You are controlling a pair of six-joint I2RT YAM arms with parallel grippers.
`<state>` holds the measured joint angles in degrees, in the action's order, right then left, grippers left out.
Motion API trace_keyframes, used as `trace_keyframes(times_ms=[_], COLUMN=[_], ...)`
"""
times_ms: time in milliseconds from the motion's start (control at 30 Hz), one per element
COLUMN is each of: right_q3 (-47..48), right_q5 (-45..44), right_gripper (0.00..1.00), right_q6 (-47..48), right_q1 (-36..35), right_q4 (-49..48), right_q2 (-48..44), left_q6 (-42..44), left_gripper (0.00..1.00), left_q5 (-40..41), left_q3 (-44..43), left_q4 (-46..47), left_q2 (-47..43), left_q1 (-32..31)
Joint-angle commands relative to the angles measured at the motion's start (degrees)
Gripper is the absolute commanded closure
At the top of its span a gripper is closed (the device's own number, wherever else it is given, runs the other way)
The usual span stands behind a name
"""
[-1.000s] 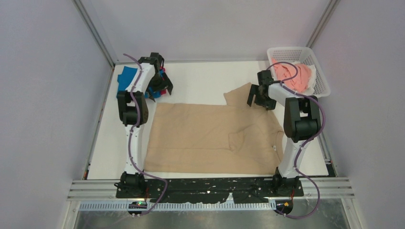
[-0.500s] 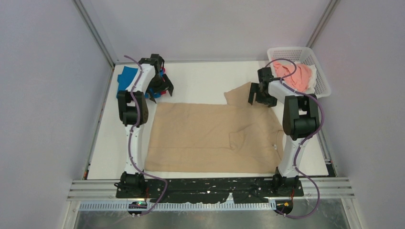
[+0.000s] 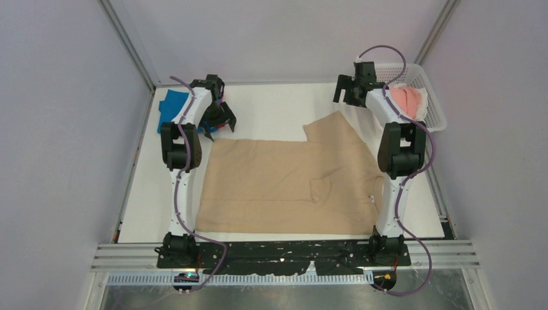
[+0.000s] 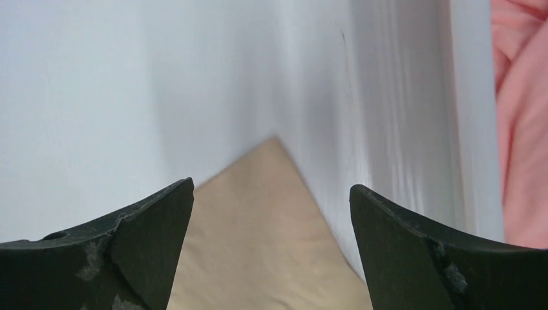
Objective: Fold and stack the t-shirts
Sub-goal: Grab the side of the flattened tshirt furthest away from the robot with both arms
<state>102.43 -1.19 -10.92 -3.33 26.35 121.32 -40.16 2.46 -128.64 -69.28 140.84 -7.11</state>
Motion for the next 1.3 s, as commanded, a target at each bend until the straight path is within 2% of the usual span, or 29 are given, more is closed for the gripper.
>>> trace_keyframes(times_ms=[0, 133, 333, 467, 633, 767, 1033, 1133, 1233, 1267], right_q3=[10.5, 20.8, 25.1, 31.1, 24.5, 19.5, 20.7, 21.8, 23.0, 23.5], right_q5=[1.9, -2.7, -7.0, -7.3, -13.9, -15.6, -19.7, -17.9, -17.5, -17.7], right_gripper=[0.04, 0.04, 0.04, 0.03, 0.03, 0.14, 0.62, 0.73, 0.91, 0.92], right_q6=[-1.7, -3.2, -7.6, -8.0, -7.1, -8.1, -7.8, -7.6, -7.4, -7.4], right_q1=[-1.1, -2.4, -3.4, -4.9, -7.6, -7.6, -7.4, -6.7, -6.3, -5.9], right_q4=[1.0, 7.3, 10.9, 17.9, 18.7, 16.4, 15.5, 14.9, 14.8, 14.8], right_q2=[7.4, 14.0, 20.1, 23.9, 20.9, 17.7, 17.8, 18.1, 18.0, 17.9], left_q6=[-1.0, -0.9, -1.1, -1.0, -1.0, -1.2, -1.7, -1.9, -2.1, -2.1], left_gripper=[0.11, 0.11, 0.11, 0.11, 0.11, 0.11, 0.12, 0.13, 0.14, 0.15], left_q5=[0.2, -0.1, -0.2, -0.5, -0.7, -1.1, -1.4, -1.2, -0.9, -0.7], left_q3=[0.3, 0.7, 1.7, 2.1, 2.3, 3.3, 4.5, 4.9, 5.1, 5.1], left_q4=[0.5, 0.9, 1.5, 1.6, 1.6, 2.1, 2.6, 2.7, 2.5, 2.3], left_q2=[-0.7, -0.7, -1.2, -1.4, -1.4, -1.9, -2.5, -2.7, -2.8, -2.8], left_q1=[-0.2, -0.2, -0.2, -0.2, -0.2, -0.2, -0.3, -0.3, -0.6, -0.6])
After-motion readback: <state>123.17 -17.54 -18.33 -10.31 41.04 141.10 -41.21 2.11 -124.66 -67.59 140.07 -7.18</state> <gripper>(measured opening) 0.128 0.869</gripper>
